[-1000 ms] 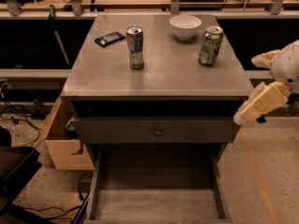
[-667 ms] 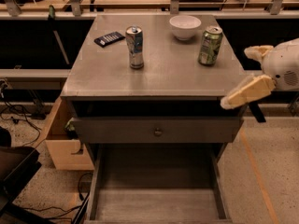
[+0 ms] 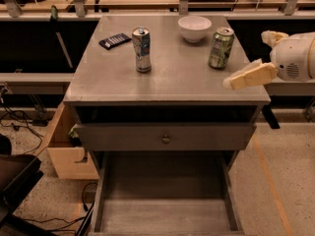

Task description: Place green can into middle drawer

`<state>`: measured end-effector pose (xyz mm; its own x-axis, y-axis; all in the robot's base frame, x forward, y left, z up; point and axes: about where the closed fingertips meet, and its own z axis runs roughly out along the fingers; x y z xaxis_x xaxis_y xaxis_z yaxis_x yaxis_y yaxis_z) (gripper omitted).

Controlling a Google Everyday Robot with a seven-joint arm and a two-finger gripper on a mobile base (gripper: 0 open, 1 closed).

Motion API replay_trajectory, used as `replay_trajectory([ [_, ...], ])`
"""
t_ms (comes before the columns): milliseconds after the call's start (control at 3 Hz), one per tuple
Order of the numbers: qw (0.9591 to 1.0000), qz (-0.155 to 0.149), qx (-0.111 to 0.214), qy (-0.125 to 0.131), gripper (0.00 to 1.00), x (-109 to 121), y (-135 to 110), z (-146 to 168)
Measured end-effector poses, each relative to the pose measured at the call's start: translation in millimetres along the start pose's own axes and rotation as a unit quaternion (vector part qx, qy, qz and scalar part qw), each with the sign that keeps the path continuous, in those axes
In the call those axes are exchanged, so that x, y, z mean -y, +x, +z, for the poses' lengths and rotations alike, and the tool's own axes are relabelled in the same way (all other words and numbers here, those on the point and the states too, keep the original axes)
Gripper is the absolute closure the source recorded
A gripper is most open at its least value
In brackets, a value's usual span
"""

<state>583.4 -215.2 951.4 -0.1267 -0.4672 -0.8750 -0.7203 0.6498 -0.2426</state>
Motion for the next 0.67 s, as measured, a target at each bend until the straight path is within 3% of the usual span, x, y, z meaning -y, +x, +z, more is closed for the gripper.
replay_trajectory([
  [333, 1.0000, -0.001, -0.003, -0.007, 0.00, -3.8, 0.7, 0.1],
  [667, 0.9999, 0.010, 0.010, 0.000, 0.00, 10.2, 1.7, 9.4],
])
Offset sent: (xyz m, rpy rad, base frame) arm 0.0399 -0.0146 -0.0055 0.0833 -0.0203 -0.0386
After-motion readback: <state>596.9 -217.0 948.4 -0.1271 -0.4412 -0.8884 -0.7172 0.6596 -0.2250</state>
